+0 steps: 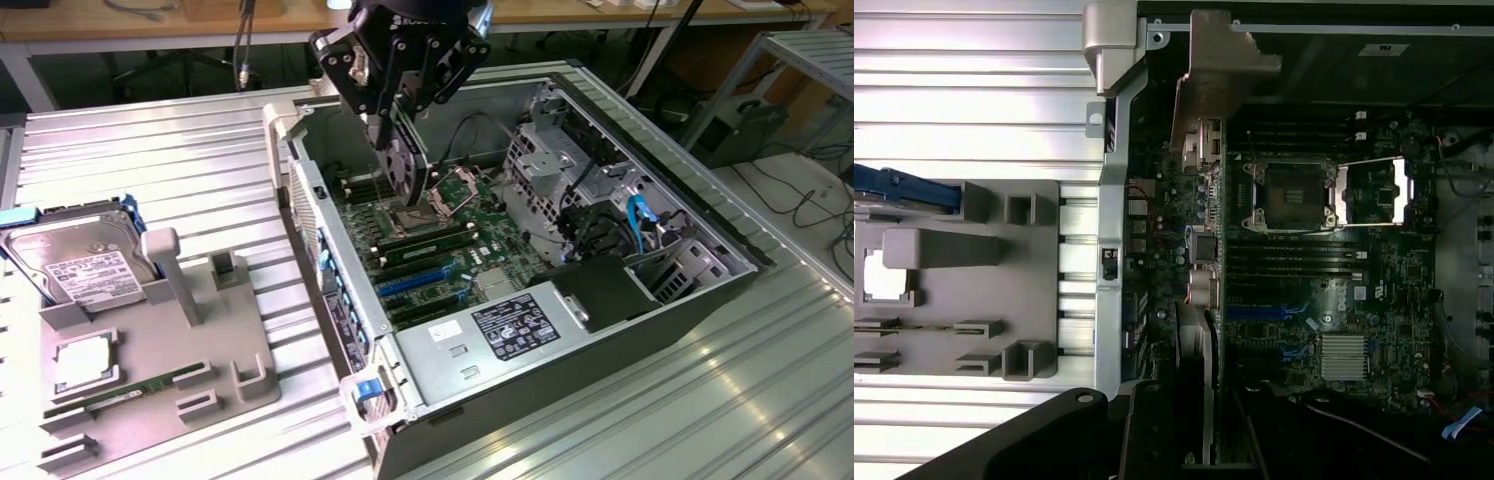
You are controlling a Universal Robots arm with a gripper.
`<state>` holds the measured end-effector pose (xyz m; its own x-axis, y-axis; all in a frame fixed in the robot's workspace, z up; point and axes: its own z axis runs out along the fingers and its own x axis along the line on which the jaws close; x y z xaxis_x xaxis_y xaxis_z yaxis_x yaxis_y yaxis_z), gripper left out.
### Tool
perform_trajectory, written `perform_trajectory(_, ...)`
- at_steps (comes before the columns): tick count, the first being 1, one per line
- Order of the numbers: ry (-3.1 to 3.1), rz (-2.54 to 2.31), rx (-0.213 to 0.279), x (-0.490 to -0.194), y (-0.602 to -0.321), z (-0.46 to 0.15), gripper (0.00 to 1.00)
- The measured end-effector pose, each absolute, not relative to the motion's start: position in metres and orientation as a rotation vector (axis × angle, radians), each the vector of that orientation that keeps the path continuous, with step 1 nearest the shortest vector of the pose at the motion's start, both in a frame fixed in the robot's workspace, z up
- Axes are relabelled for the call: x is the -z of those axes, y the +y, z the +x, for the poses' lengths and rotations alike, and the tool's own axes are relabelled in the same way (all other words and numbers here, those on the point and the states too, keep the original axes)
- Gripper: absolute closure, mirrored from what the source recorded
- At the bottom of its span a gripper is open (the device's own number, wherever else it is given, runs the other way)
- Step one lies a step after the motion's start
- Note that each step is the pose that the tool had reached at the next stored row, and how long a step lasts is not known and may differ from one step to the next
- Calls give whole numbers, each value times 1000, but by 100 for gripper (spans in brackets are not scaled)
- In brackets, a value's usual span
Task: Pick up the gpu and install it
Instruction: 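Pick up the gpu and move the gpu toward the slot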
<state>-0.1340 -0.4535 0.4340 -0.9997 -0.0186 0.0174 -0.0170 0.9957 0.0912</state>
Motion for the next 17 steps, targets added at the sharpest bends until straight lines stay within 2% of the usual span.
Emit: perform_trajectory(17,-3120,28,142,-433,-453,-117,73)
